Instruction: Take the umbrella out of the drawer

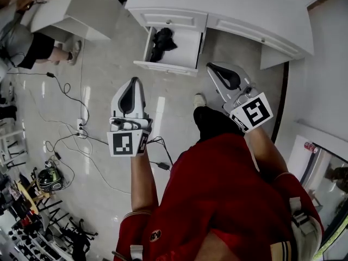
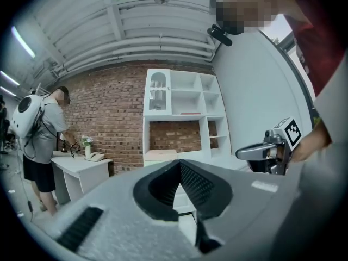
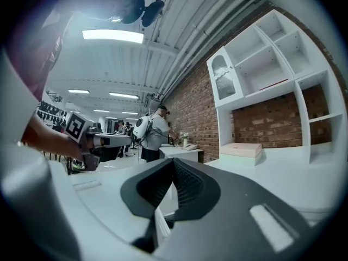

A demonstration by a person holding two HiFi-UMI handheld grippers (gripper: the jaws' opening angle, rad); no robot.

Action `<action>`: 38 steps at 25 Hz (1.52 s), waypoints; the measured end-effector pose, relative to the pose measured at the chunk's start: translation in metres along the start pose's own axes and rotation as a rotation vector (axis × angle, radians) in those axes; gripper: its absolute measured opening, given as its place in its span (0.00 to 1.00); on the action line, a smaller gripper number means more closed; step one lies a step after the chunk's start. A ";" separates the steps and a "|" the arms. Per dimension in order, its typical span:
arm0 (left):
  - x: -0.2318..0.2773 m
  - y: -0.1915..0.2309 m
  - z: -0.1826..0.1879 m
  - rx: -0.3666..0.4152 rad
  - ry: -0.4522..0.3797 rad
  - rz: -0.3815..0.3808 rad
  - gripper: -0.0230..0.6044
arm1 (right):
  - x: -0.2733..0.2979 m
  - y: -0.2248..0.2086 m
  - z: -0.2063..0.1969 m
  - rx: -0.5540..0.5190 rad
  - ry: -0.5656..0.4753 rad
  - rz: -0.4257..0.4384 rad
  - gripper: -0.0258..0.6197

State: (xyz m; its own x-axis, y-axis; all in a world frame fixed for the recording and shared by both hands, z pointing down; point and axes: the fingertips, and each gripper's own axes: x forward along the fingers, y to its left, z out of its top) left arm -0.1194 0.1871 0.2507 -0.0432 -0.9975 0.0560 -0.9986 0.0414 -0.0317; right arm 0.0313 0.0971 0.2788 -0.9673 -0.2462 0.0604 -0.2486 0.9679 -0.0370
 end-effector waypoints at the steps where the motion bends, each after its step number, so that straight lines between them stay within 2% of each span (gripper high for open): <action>1: 0.015 0.006 -0.004 0.000 0.007 -0.001 0.05 | 0.010 -0.010 -0.001 -0.002 0.007 0.003 0.06; 5: 0.067 0.030 -0.031 -0.002 0.077 0.005 0.05 | 0.044 -0.045 -0.008 -0.012 0.038 0.016 0.06; 8: 0.101 0.041 -0.041 -0.009 0.072 -0.004 0.05 | 0.065 -0.064 -0.018 -0.011 0.069 0.032 0.06; 17: 0.166 0.074 -0.089 -0.018 0.141 -0.035 0.05 | 0.115 -0.090 -0.051 0.008 0.129 0.045 0.06; 25: 0.222 0.111 -0.171 -0.025 0.244 -0.096 0.05 | 0.152 -0.112 -0.100 0.034 0.178 -0.020 0.06; 30: 0.262 0.143 -0.234 -0.031 0.317 -0.121 0.05 | 0.192 -0.126 -0.139 0.039 0.193 -0.064 0.06; 33: 0.289 0.154 -0.267 -0.021 0.366 -0.150 0.08 | 0.212 -0.137 -0.158 0.033 0.201 -0.077 0.06; 38: 0.318 0.153 -0.328 -0.013 0.468 -0.210 0.20 | 0.225 -0.149 -0.190 0.034 0.217 -0.093 0.06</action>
State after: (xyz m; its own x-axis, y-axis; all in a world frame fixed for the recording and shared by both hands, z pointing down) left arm -0.2954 -0.1054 0.5909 0.1533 -0.8521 0.5005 -0.9873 -0.1536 0.0409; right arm -0.1401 -0.0932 0.4875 -0.9080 -0.3137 0.2775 -0.3409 0.9385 -0.0542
